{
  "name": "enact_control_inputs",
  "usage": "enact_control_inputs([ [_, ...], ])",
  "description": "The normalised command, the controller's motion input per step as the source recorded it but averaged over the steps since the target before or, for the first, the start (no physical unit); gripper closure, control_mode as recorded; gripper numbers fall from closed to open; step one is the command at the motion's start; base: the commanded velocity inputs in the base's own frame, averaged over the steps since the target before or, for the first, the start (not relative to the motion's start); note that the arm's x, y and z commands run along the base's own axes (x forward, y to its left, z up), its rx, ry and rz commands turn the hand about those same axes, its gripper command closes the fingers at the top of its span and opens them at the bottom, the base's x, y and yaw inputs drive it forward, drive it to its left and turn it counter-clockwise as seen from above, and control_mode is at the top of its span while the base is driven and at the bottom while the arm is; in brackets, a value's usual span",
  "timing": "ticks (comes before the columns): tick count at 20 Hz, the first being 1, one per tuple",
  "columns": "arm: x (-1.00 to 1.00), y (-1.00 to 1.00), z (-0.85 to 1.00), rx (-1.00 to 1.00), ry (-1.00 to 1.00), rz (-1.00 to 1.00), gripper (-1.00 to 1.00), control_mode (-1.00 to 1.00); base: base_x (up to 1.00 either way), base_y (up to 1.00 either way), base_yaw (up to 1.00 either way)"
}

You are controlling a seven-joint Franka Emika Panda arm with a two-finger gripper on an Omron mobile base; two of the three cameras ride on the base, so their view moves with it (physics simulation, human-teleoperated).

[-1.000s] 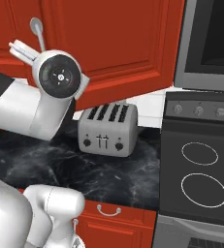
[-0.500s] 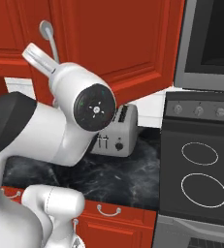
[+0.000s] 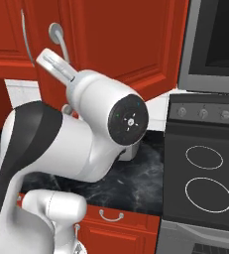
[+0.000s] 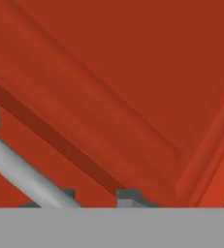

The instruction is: Open the cabinet, pick the kettle from the cabinet, and place it in the sink.

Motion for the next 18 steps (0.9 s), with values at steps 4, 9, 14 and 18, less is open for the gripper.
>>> enact_control_inputs([
  [4,0.00,-0.25,-0.28,0.00,0.12,0.05,-1.00,-1.00,0.00,0.00,0.00],
  [9,-0.02,-0.20,-0.23,0.01,0.14,0.02,-1.00,-1.00,0.00,0.00,0.00],
  [14,0.00,-0.13,-0.38,0.00,0.10,0.04,-1.00,-1.00,0.00,0.00,0.00],
  [18,0.04,-0.01,-0.48,-0.01,0.00,0.00,-1.00,-1.00,0.00,0.00,0.00],
])
